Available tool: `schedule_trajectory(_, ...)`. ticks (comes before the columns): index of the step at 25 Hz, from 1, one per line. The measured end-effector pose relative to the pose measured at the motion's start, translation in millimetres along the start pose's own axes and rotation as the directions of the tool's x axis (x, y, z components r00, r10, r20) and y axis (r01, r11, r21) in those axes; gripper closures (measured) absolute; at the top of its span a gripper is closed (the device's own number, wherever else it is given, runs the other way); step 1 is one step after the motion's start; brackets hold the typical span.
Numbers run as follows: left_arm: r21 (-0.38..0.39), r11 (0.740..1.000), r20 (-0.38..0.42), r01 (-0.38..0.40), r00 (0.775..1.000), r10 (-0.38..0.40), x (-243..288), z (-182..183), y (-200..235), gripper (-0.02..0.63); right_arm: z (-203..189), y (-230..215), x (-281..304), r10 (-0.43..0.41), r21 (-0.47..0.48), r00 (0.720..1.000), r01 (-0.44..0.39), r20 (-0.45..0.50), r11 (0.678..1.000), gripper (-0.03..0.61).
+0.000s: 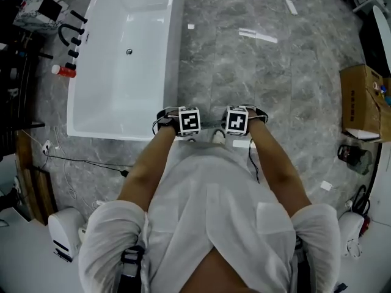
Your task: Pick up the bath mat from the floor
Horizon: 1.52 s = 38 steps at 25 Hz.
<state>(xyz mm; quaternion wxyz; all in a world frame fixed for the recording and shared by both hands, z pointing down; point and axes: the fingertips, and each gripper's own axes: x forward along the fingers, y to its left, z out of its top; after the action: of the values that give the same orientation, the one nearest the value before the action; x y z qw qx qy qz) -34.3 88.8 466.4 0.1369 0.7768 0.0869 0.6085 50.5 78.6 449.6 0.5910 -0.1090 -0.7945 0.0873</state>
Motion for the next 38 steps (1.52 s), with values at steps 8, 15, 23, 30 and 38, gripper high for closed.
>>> schedule_trajectory(8,0.1,0.995,-0.01,0.013,1.0,-0.012,-33,31,-12,0.586,-7,15,-43,0.022,0.046,1.0,-0.022,0.001,0.999,0.518)
schedule_trajectory(15,0.146,0.989,-0.011,-0.002,1.0,0.004,-63,42,-27,0.586,-2,36,-71,0.066,0.044,0.997,-0.067,0.041,0.997,0.518)
schedule_trajectory(23,0.12,0.992,-0.015,0.044,0.999,-0.043,-102,51,-46,0.586,11,52,-108,0.104,0.087,0.993,-0.109,0.063,0.99,0.518)
schedule_trajectory(30,0.153,0.988,0.005,0.008,1.0,-0.009,-143,55,-49,0.586,27,54,-144,0.077,0.058,0.994,-0.082,0.077,0.995,0.52)
schedule_trajectory(38,0.177,0.984,0.014,-0.007,1.0,0.005,-154,61,-43,0.586,26,48,-155,0.055,-0.017,0.996,-0.054,0.067,0.998,0.522)
